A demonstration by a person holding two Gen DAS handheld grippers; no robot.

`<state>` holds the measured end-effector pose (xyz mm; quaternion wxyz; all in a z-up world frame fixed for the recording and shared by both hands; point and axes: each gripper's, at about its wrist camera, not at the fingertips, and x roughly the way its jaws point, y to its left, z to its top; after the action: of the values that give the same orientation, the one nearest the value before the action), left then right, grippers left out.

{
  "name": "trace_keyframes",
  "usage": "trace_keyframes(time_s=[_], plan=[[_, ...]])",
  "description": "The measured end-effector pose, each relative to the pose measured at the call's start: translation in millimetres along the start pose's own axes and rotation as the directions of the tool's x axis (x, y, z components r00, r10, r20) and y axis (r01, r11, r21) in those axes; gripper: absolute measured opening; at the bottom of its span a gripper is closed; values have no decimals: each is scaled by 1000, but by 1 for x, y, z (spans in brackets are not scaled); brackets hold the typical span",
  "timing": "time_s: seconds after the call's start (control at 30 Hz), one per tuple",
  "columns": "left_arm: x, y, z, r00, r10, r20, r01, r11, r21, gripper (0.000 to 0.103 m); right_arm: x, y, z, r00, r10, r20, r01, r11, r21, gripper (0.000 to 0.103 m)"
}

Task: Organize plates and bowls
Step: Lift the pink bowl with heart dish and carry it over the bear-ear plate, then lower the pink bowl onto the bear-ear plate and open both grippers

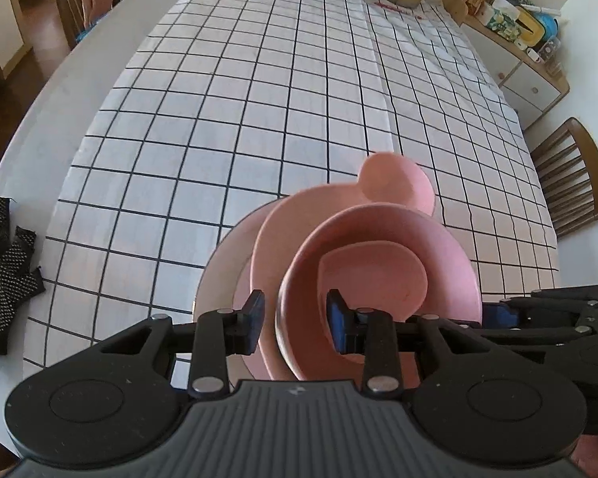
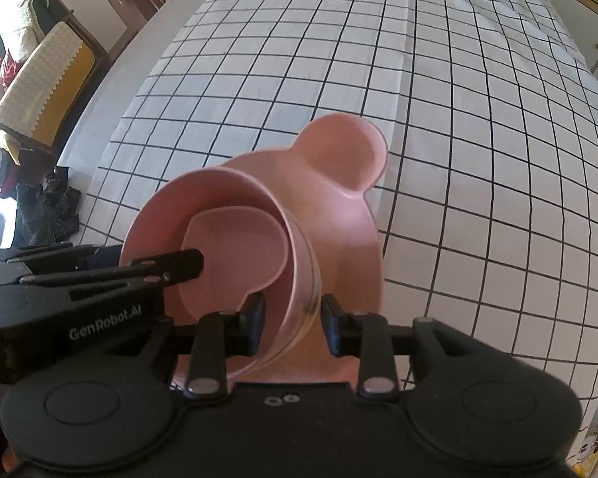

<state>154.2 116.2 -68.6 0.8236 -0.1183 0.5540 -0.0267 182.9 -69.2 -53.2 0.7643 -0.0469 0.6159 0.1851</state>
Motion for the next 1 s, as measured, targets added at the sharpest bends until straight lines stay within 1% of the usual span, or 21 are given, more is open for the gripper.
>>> trace_keyframes(time_s=[0.17,0.3,0.43,0.6,0.7,0.83,0.9,0.97,1.0], plan=[[-9,3,-3,1000,0,23,0,1000,6,33,-9,-1,-3,1000,11,20,-11,1000,12,31],[-17,5,-9,999,-5,45,5,1000,9,41,-19,0,-7,999,17,44,-18,1000,13,34],[-28,5,-17,997,-9,72,7,1000,26,41,-29,1,-13,997,23,72,-25,1000,15,36],[-48,2,-29,992,-8,129,0,998,59,41,-45,4,-25,991,28,133,-27,1000,-10,40],[-62,-1,-37,985,-1,171,-11,998,68,41,-56,5,-34,985,35,171,-30,999,-31,44],[-79,-5,-49,975,8,224,-27,996,83,42,-70,2,-48,972,45,232,-34,998,-50,52],[-86,-6,-55,970,6,241,-27,996,82,49,-76,-1,-55,964,47,261,-35,998,-50,54],[-92,-8,-61,966,6,260,-29,996,87,50,-82,-4,-62,957,54,286,-43,998,-43,61],[-94,-10,-63,964,6,267,-31,995,89,50,-85,-5,-67,952,56,302,-45,998,-43,63]])
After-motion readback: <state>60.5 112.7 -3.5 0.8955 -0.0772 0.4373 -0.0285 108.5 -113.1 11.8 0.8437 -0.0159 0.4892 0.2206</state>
